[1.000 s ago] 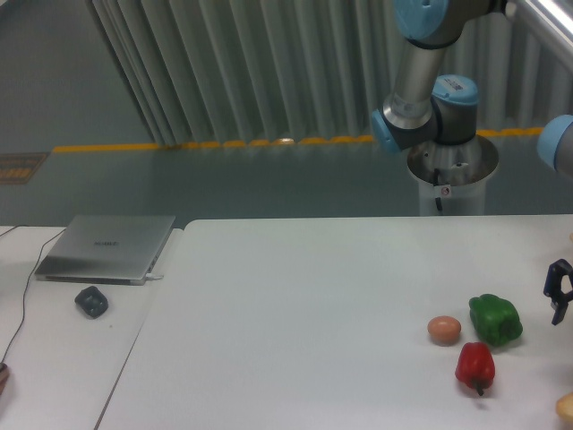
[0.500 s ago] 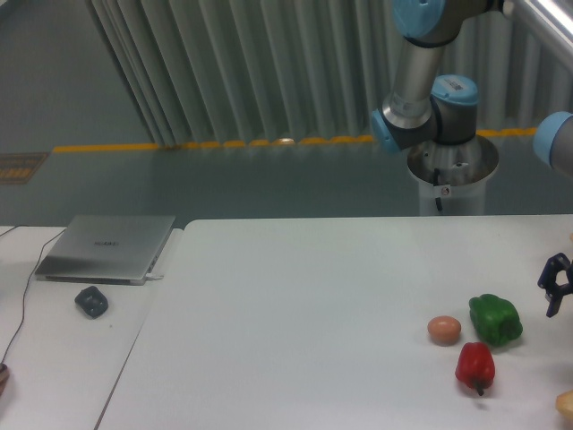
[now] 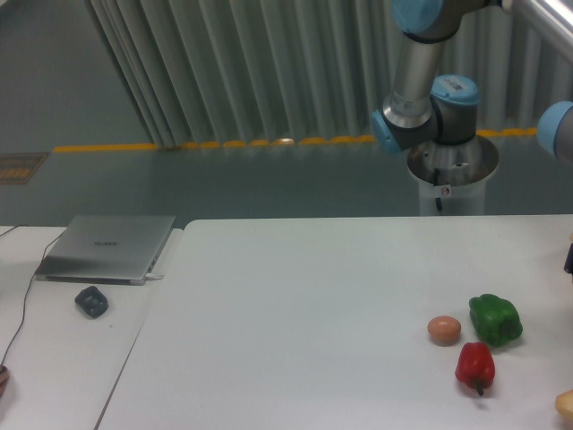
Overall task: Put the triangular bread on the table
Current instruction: 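Lift the open gripper up and away from the bread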
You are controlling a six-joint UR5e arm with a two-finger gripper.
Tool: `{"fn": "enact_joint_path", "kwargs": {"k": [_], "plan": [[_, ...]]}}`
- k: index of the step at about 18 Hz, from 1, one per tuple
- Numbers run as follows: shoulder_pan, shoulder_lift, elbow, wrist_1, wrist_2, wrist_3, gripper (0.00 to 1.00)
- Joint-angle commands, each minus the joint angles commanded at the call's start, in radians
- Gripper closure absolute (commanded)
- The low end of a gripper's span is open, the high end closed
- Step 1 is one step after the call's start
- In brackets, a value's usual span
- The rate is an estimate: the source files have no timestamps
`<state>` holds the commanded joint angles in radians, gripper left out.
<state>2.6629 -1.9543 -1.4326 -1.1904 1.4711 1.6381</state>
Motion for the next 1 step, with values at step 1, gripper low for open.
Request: {"fn": "enact_joint_path", "kwargs": {"k": [1], "plan": [[0.0,0.006,-0.009,0.002,0.0,0.005,0.0]]}}
